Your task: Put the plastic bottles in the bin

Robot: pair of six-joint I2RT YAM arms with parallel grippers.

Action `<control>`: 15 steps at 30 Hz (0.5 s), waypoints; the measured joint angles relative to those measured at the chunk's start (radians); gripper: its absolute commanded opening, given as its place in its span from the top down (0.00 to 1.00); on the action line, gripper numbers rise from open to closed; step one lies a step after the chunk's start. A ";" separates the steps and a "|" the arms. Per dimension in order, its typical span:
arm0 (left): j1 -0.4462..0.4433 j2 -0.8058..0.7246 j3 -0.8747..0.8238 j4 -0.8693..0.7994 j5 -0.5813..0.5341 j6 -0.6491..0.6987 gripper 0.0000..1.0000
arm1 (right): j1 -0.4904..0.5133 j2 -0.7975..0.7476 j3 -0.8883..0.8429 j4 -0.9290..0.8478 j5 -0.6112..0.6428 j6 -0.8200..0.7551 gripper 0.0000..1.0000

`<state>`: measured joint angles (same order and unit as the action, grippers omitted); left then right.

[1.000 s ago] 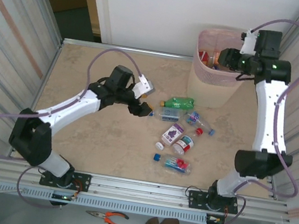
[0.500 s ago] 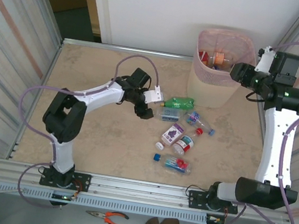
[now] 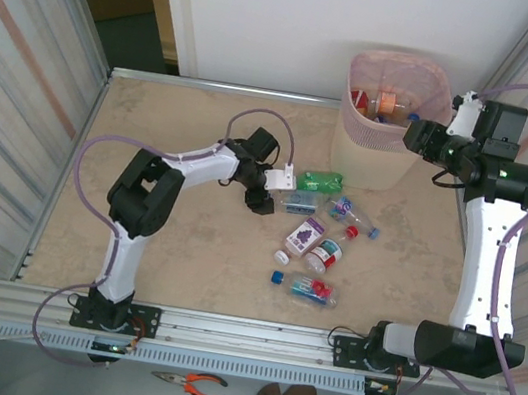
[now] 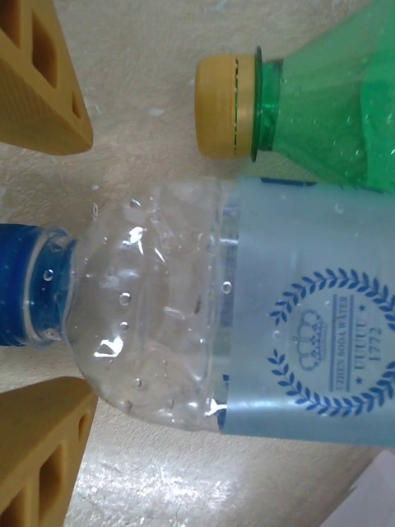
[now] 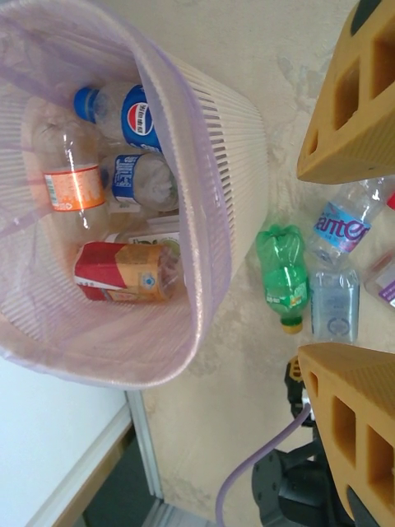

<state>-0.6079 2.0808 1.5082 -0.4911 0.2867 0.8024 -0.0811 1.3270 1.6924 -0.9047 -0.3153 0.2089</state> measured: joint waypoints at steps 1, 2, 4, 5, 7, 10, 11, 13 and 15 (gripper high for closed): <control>-0.001 0.005 0.002 -0.006 0.000 0.004 0.37 | 0.000 0.000 0.000 0.000 0.000 0.000 0.48; -0.002 0.009 0.004 -0.008 0.000 0.007 0.40 | 0.000 0.000 0.000 0.000 0.000 0.000 0.48; -0.003 0.018 0.005 -0.008 0.000 0.011 0.46 | 0.000 0.000 -0.001 0.002 0.000 0.000 0.48; -0.003 0.023 0.005 -0.011 -0.001 0.014 0.49 | 0.000 0.000 -0.001 0.003 0.000 0.000 0.48; -0.003 0.027 0.004 -0.011 -0.002 0.013 0.54 | 0.000 0.000 -0.002 0.007 -0.003 0.000 0.48; -0.003 0.027 0.001 -0.010 -0.005 0.014 0.61 | 0.000 0.000 -0.003 0.009 -0.003 0.000 0.48; -0.003 0.027 -0.002 -0.009 -0.006 0.014 0.63 | 0.000 0.000 -0.003 0.009 -0.003 0.000 0.48; -0.003 0.023 -0.010 -0.007 -0.009 0.013 0.67 | 0.000 -0.002 -0.003 0.008 -0.003 0.000 0.48; -0.003 0.013 -0.022 -0.007 -0.012 0.013 0.70 | 0.000 -0.003 -0.003 0.009 -0.003 0.000 0.48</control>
<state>-0.6109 2.0933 1.4864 -0.4980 0.2749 0.8154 -0.0811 1.3235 1.6897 -0.8959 -0.3187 0.2092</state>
